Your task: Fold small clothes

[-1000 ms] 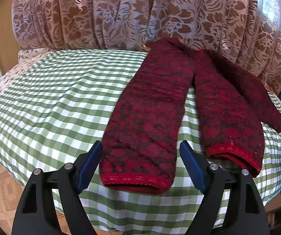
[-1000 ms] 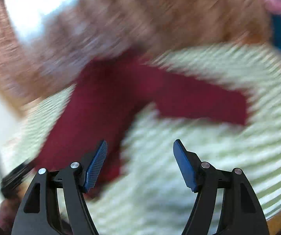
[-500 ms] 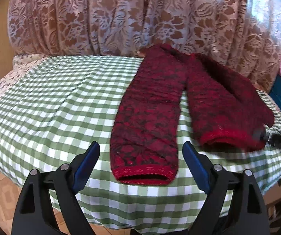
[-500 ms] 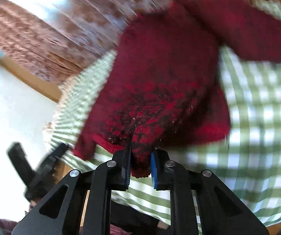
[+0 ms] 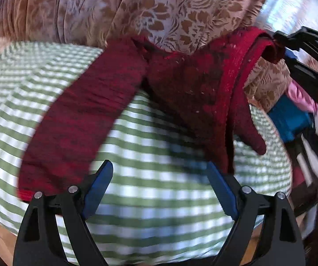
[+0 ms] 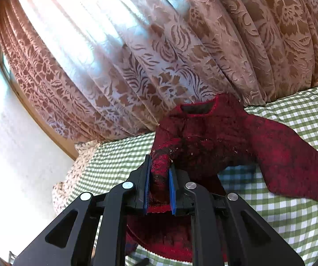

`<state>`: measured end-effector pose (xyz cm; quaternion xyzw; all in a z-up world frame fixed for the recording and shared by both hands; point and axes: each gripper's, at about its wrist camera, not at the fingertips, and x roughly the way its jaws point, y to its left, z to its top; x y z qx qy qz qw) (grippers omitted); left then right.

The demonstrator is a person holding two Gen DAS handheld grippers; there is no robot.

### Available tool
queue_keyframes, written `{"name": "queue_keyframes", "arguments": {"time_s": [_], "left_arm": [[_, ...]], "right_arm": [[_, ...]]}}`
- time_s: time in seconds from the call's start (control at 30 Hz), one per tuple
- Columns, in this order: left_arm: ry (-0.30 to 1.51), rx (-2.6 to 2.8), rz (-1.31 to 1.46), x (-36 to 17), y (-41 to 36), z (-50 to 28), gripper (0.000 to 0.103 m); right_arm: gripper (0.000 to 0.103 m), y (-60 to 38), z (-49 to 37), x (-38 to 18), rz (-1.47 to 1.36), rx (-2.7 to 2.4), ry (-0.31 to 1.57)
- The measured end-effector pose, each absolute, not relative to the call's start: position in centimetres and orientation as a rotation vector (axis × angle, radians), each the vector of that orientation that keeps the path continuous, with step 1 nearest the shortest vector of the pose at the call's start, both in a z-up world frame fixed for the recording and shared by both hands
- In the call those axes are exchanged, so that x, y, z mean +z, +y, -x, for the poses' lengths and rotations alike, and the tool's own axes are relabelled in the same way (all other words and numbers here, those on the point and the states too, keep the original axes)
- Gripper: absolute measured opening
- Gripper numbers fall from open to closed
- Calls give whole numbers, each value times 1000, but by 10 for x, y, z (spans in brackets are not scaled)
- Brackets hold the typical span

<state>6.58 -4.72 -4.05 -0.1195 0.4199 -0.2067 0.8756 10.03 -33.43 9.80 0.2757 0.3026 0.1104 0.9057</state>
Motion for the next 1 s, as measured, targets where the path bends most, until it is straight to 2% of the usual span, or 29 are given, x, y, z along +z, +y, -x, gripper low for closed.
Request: {"name": "queue_keyframes", "arguments": {"time_s": [0.1,0.37,0.4,0.43,0.47,0.5,0.53,0.7,0.83,1.0], "left_arm": [[872,-426,291,-40,-74,-67,93],[956,-321,279,-64,-136,-92,95],[979,-305,295,-70,-137,-97,92],[1014,-296,316,-77,-138,-105,86],[1037,-321,344,-83,-139,-110,59],[1046,-352,353,-85,-140,-113,24],[1050,-394,349,-85,-140,-115,13],[942,-402,213,-65,-107,-106,10],[824,-351,67,-33,-48,-96,9],[655,-347,-178,16,4,-63,8]], "right_arm": [[13,-336,-110,100,-564,234,628],[13,-335,-122,110,-582,283,601],[13,-336,-123,111,-586,288,594],[13,-337,-122,112,-585,289,588],[13,-338,-122,112,-583,288,585],[13,-339,-121,112,-580,287,583],[13,-341,-119,113,-575,283,579],[13,-359,-98,112,-551,242,548],[13,-373,-70,105,-524,220,552],[13,-360,-19,69,-421,260,655]]}}
